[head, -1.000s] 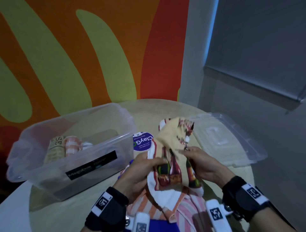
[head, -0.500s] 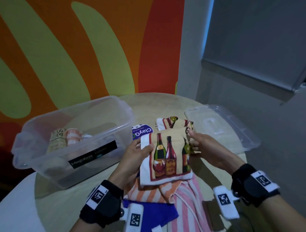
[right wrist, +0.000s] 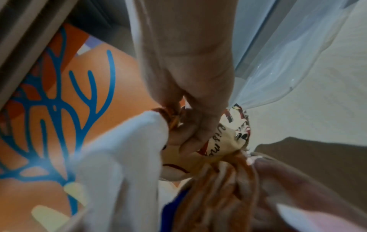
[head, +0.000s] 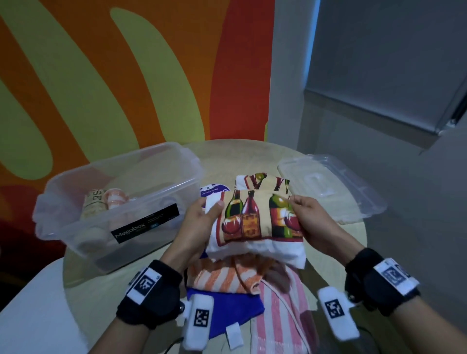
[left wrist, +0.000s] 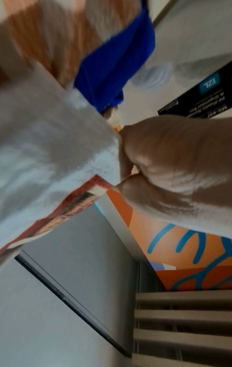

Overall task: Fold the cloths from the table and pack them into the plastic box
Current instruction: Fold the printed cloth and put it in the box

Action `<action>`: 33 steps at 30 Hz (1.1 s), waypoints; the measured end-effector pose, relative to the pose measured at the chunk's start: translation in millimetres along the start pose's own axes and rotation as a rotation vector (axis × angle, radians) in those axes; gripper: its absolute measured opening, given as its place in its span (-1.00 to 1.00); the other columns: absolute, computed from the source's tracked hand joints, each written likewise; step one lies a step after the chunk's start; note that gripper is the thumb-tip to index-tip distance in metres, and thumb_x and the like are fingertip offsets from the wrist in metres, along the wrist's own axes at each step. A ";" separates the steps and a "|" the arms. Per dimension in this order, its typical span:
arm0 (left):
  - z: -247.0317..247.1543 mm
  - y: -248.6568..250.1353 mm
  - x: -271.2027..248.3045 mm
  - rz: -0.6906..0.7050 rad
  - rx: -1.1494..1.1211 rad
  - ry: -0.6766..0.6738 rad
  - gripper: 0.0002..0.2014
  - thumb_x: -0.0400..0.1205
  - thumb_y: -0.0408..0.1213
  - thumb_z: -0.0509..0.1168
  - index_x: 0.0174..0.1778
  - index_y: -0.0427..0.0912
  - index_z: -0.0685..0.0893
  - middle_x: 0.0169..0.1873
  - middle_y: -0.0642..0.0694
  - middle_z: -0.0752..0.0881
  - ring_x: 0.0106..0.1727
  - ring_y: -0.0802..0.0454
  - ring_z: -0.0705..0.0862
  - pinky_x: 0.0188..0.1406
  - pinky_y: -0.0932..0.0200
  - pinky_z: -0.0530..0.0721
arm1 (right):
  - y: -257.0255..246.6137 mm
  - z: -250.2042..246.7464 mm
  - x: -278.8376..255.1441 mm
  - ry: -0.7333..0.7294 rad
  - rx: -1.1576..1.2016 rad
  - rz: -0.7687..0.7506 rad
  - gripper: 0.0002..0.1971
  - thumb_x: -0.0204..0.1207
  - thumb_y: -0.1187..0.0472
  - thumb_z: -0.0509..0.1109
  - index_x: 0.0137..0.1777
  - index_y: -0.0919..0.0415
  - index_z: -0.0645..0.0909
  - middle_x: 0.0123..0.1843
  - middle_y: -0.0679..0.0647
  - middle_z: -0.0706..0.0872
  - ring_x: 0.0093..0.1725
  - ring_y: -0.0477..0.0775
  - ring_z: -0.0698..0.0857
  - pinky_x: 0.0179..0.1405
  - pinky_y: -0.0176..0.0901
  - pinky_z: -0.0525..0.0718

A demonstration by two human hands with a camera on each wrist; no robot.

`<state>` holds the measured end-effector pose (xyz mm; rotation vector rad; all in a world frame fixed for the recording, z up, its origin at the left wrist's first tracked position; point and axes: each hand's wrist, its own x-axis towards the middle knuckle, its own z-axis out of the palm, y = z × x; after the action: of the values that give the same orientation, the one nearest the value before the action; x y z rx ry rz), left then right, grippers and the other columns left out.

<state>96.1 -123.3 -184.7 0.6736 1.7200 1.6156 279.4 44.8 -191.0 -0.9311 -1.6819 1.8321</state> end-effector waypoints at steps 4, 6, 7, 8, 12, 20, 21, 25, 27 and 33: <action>-6.2 -28.7 -12.2 -0.168 0.052 -0.026 -0.51 0.69 -0.16 0.47 0.49 -0.13 0.48 0.07 -0.23 0.87 -0.06 -0.19 0.90 -0.04 -0.19 0.86 | 28.4 1.2 -13.9 0.010 -0.157 0.148 -0.58 0.71 -0.13 0.36 0.08 0.31 0.61 -0.03 0.32 0.87 -0.10 0.32 0.86 -0.02 0.14 0.77; -15.7 -44.6 -26.9 -0.196 0.170 -0.035 -0.36 0.66 -0.13 0.50 0.58 -0.02 0.33 0.13 -0.19 0.82 -0.09 -0.10 0.90 -0.15 -0.11 0.86 | 44.5 -6.7 -25.1 0.042 -0.348 0.147 -0.55 0.66 -0.25 0.35 0.15 0.17 0.61 -0.02 0.17 0.87 -0.11 0.15 0.85 -0.10 0.00 0.74; -19.9 -49.1 -34.4 -0.183 0.228 -0.020 -0.34 0.66 -0.13 0.51 0.59 0.05 0.29 0.12 -0.14 0.79 -0.12 -0.04 0.90 -0.24 -0.05 0.84 | 49.9 -9.8 -30.6 0.062 -0.457 0.107 -0.58 0.65 -0.25 0.36 0.15 0.11 0.59 -0.03 0.13 0.85 -0.15 0.08 0.82 -0.19 -0.05 0.69; -23.5 -52.9 -40.9 -0.167 0.271 -0.005 -0.33 0.66 -0.14 0.51 0.58 0.07 0.27 0.12 -0.11 0.77 -0.12 0.00 0.90 -0.29 -0.01 0.83 | 54.0 -11.1 -37.5 0.067 -0.566 0.045 -0.64 0.65 -0.21 0.39 0.15 0.08 0.57 -0.07 0.12 0.83 -0.19 0.03 0.78 -0.26 -0.07 0.64; -26.9 -53.1 -53.2 -0.141 0.351 -0.068 -0.36 0.62 -0.18 0.55 0.52 0.07 0.33 0.16 -0.10 0.74 0.02 0.01 0.87 -0.19 0.02 0.84 | 51.7 3.3 -65.7 -0.041 -0.895 -0.326 -0.90 0.65 0.08 0.44 0.07 0.06 0.63 -0.15 -0.07 0.72 -0.17 -0.10 0.68 -0.17 0.00 0.68; -15.5 -43.7 -66.0 -0.020 0.185 -0.168 -0.61 0.73 -0.26 0.42 0.42 0.13 0.53 0.14 -0.11 0.86 0.05 -0.05 0.89 0.02 -0.15 0.87 | 62.1 3.4 -88.9 -0.125 -0.803 -0.045 -0.50 0.59 -0.15 0.49 0.40 -0.07 0.37 0.00 -0.10 0.70 -0.05 -0.13 0.74 -0.16 -0.15 0.71; -15.0 -43.3 -66.2 -0.005 0.184 -0.146 -0.61 0.74 -0.26 0.41 0.43 0.15 0.53 0.16 -0.11 0.85 0.05 -0.03 0.89 -0.02 -0.11 0.87 | 64.3 3.3 -89.4 -0.122 -0.775 -0.030 -0.49 0.59 -0.05 0.52 0.43 -0.07 0.38 0.03 -0.03 0.74 -0.04 -0.08 0.76 -0.08 -0.06 0.76; -21.1 -42.5 -57.7 0.115 0.621 -0.075 -0.60 0.75 -0.13 0.38 0.47 0.19 0.45 0.21 0.06 0.70 0.11 0.13 0.76 -0.20 0.13 0.77 | 52.6 1.8 -82.5 -0.056 -0.789 -0.043 -0.55 0.63 0.15 0.51 0.42 -0.07 0.41 -0.01 0.12 0.79 -0.09 0.07 0.80 -0.05 0.13 0.81; -27.5 -43.9 -53.4 0.141 0.975 -0.097 -0.61 0.73 -0.05 0.37 0.43 0.13 0.43 0.16 0.02 0.70 0.04 0.07 0.70 -0.19 0.08 0.65 | 46.8 4.7 -84.6 -0.091 -1.017 -0.108 -0.60 0.63 0.07 0.49 0.39 -0.03 0.45 0.04 0.06 0.74 -0.05 0.01 0.74 -0.06 0.02 0.75; -13.8 -47.6 -79.6 0.401 1.071 -0.346 -0.79 0.71 0.02 0.40 0.16 0.02 0.70 0.10 0.10 0.67 0.08 0.15 0.63 0.09 0.10 0.67 | 55.4 21.5 -107.4 -0.481 -1.166 -0.358 -0.75 0.54 0.11 0.50 0.17 0.12 0.64 0.09 -0.04 0.67 0.03 -0.08 0.61 0.00 -0.12 0.60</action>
<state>140.0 -197.3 -222.0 1.7618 2.1806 0.5818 338.7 -56.0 -228.2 -0.4716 -3.0564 0.7436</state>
